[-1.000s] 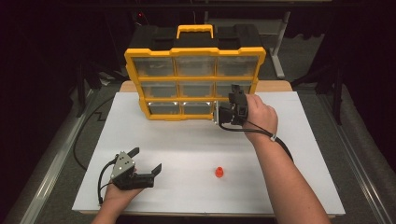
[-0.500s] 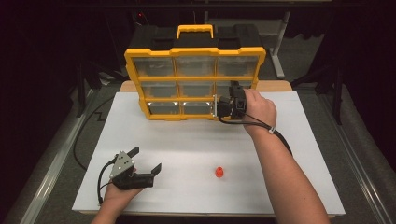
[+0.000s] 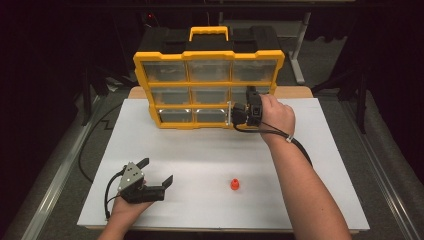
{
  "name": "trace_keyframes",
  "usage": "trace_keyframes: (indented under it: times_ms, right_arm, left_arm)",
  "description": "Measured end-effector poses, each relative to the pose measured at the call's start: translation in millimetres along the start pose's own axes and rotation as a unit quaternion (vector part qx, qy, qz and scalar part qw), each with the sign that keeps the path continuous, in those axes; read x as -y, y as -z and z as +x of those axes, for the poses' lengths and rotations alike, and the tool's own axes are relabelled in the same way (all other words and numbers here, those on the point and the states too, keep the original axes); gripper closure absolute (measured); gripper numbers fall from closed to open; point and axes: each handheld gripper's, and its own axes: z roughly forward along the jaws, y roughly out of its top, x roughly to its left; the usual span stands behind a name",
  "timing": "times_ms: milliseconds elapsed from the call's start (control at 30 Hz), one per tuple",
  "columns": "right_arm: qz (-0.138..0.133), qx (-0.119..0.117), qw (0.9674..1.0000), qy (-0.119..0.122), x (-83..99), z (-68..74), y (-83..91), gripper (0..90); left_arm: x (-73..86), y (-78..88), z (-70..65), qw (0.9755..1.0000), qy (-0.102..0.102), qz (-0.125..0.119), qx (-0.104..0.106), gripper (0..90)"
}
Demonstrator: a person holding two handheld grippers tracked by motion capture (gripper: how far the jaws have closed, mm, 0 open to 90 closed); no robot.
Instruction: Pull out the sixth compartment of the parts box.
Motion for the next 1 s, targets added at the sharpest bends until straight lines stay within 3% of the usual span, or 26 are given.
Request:
trace_keyframes:
  times_ms: [600,1000]
  right_arm:
    - [0.003,-0.005,0.9999,0.010,0.2,-0.9,5.4,78.0]
    - [-0.002,-0.009,0.9999,0.009,2.7,-1.3,20.2,77.9]
  left_arm:
    - [0.0,0.1,1.0,1.0000,0.002,0.000,0.000,0.3]
    - [0.0,0.4,1.1,1.0000,0.006,-0.002,0.000,0.3]
